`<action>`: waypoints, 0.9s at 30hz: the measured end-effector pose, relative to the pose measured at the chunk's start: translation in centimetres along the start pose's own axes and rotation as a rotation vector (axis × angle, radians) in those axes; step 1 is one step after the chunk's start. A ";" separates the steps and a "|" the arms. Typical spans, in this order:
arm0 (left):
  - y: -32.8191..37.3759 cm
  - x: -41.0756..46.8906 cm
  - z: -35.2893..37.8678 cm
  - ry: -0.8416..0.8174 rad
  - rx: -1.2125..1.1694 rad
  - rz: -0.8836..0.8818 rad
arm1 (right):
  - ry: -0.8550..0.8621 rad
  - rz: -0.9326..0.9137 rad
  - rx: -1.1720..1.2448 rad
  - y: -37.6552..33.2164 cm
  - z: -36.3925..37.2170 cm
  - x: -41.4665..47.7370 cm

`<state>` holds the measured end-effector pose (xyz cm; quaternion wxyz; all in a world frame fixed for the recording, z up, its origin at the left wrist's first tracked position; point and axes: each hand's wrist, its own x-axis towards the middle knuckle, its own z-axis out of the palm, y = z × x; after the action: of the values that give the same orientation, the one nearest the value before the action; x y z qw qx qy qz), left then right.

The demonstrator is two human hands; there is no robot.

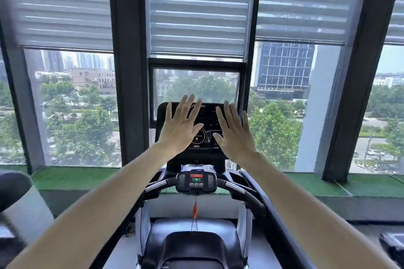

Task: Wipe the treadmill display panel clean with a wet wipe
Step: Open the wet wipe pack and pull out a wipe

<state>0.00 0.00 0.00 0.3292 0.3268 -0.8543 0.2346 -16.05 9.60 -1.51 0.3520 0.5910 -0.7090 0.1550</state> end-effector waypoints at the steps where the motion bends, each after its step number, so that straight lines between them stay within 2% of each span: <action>1: -0.4 -0.4 0.9 -0.014 0.022 -0.017 | -0.010 -0.009 0.003 -0.7 1.0 0.1; 6: -4.5 -1.8 8.3 -0.075 -0.020 -0.018 | -0.136 -0.017 0.025 -2.8 8.4 1.1; 11: -10.3 -0.7 16.2 -0.142 -0.048 0.073 | -0.277 0.023 0.119 -3.3 16.2 4.0; 14: -12.5 0.5 20.6 -0.248 -0.071 0.128 | -0.349 0.043 0.143 -3.5 20.1 5.6; 17: -13.2 1.2 24.7 -0.365 -0.112 0.158 | -0.386 0.038 0.158 -3.8 23.8 6.3; 21: -13.0 2.8 29.7 -0.420 -0.147 0.224 | -0.486 -0.005 0.099 -2.9 28.2 6.7; 27: -11.2 4.9 37.8 -0.481 -0.215 0.318 | -0.689 0.079 0.302 -0.2 35.2 7.7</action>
<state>-10.31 -32.89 -19.86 0.1095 0.1987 -0.9680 0.1074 -27.43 -18.46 -21.07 -0.0048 0.6260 -0.7773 0.0634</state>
